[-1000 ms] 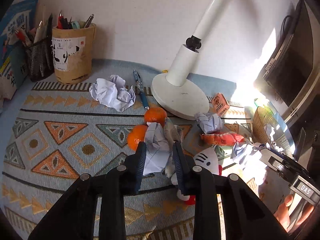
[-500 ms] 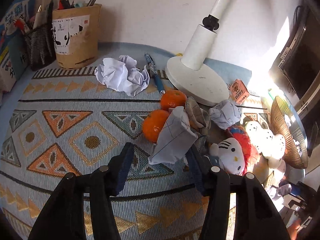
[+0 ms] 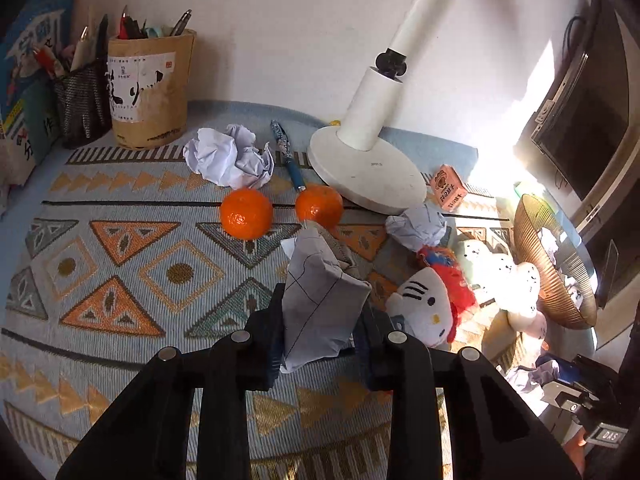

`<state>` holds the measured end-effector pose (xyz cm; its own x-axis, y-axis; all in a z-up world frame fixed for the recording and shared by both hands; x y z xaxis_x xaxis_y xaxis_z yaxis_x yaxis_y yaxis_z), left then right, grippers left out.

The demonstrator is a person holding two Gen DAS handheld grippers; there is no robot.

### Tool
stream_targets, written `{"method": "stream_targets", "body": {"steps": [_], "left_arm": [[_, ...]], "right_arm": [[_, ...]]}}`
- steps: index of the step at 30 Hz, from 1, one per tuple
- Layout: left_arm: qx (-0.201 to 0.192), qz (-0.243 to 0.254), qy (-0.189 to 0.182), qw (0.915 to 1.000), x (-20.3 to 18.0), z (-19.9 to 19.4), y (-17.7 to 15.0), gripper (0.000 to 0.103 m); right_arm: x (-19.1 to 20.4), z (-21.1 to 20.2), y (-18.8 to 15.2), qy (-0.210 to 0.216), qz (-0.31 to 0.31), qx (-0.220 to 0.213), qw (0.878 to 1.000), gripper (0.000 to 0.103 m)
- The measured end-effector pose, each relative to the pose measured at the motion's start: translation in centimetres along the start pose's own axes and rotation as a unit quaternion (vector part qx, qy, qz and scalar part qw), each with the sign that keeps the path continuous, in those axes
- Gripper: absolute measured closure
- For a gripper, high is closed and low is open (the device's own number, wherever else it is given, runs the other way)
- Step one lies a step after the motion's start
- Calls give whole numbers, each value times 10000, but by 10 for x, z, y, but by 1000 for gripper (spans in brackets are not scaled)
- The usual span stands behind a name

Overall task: Organize objects
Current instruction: 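Carry both papers over the gold bowl and lower them in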

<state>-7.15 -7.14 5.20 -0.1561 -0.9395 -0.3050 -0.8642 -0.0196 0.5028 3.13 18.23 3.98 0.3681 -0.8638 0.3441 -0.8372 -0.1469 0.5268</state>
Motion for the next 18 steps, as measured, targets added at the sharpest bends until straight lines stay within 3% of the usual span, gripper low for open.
{"method": "stream_targets", "body": {"steps": [6,9,10,11,18], "left_arm": [[-267,-42,-119,9996,-21,-41,-70,76],[-357,78,-37,9993,-32,-46,-98,76],[-351,72,-121,9993,-35,-48,-104,76],[-341,54,-234,9991,-36,-49,-109,76],[8,75,-858,9963,-47,-42,-140,76]], "right_arm": [[-2,-1,-33,94,-181,235,9995,62],[1,-3,-52,154,-424,412,9981,49],[1,-1,-57,8,-487,493,9976,40],[2,1,-62,-120,-530,531,9971,38],[5,6,-69,-112,-306,495,9982,37]]}}
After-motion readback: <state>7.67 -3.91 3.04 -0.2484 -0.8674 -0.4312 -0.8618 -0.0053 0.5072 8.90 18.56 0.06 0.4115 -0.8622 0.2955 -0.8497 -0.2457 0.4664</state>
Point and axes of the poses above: each gripper's, at about its wrist camera, not at the fingertips, and z roughly the way its jaws point, x to its left, y to its top, the point moved 1 cm from there along z, roughly the way its jaws point, and after that the axes turned 10 degrees about x, right-handed, at the moved point
